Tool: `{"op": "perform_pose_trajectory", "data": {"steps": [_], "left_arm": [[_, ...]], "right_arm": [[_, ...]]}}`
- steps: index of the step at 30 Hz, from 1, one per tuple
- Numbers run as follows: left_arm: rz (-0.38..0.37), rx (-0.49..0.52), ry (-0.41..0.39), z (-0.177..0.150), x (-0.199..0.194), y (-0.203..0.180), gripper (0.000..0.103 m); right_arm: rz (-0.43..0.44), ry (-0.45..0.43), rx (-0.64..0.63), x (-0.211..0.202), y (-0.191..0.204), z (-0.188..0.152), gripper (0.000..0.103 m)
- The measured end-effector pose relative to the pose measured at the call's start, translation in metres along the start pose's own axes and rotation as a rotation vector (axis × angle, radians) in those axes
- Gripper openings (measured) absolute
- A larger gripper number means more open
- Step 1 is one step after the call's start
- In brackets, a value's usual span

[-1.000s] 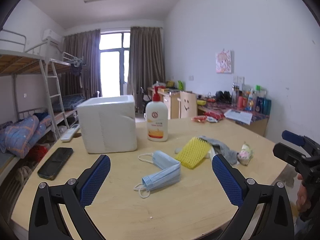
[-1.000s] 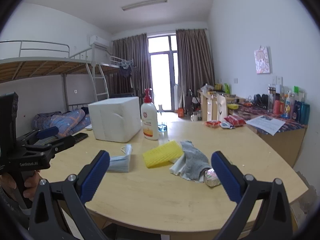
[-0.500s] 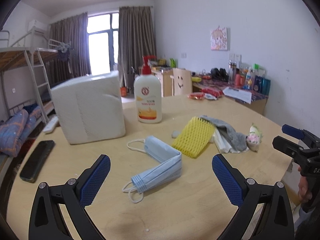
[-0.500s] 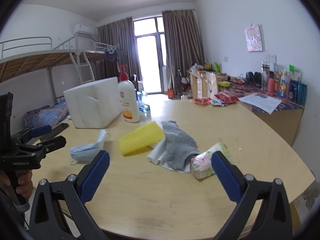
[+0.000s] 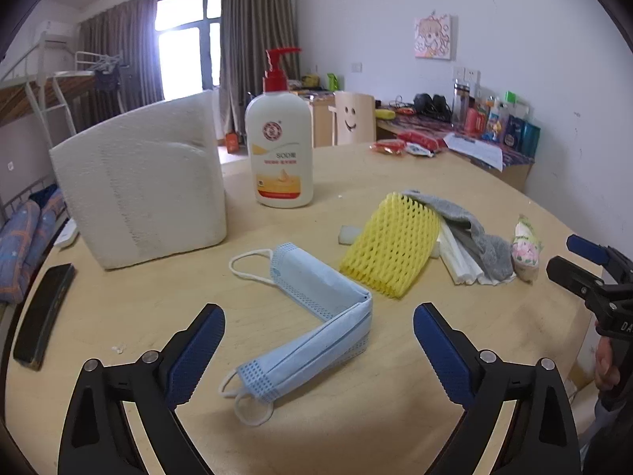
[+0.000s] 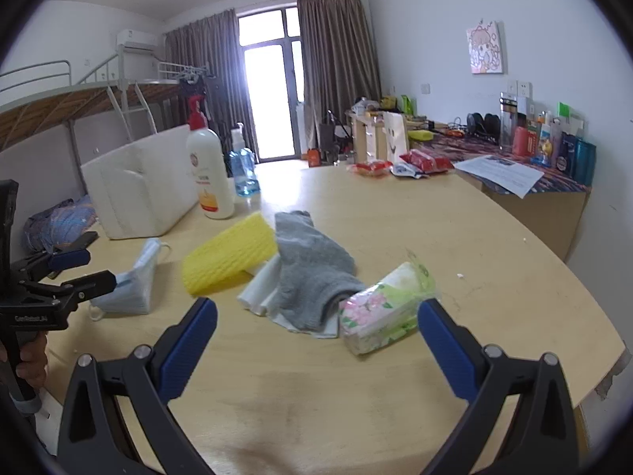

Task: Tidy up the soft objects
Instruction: 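Grasp the blue face mask with the left tool while the right tool grasps the floral tissue pack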

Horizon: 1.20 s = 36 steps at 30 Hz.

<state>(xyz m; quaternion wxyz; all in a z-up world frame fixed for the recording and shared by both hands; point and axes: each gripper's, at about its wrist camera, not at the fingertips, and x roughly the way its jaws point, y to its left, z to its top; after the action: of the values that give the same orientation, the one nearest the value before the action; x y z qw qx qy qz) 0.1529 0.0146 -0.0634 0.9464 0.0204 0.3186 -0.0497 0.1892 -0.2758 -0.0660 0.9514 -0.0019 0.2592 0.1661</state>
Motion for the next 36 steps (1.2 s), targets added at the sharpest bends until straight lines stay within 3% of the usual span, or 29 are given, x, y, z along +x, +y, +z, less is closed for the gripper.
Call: {"op": "perform_pose_trajectory", "data": {"steps": [8, 20, 28, 36], "left_arm": [[0.01, 0.044, 0.063, 0.0, 0.02, -0.004, 0.09], [-0.061, 0.024, 0.158, -0.007, 0.037, -0.002, 0.05], [-0.097, 0.016, 0.183, -0.011, 0.039, -0.002, 0.017], [-0.112, 0.02, 0.165, -0.011, 0.036, -0.002, 0.013]], "right_arm": [[-0.051, 0.06, 0.02, 0.014, -0.01, 0.001, 0.102], [-0.149, 0.16, 0.1, 0.037, -0.032, 0.002, 0.102], [-0.132, 0.224, 0.164, 0.051, -0.04, -0.002, 0.079], [-0.124, 0.213, 0.171, 0.047, -0.039, -0.002, 0.055]]}}
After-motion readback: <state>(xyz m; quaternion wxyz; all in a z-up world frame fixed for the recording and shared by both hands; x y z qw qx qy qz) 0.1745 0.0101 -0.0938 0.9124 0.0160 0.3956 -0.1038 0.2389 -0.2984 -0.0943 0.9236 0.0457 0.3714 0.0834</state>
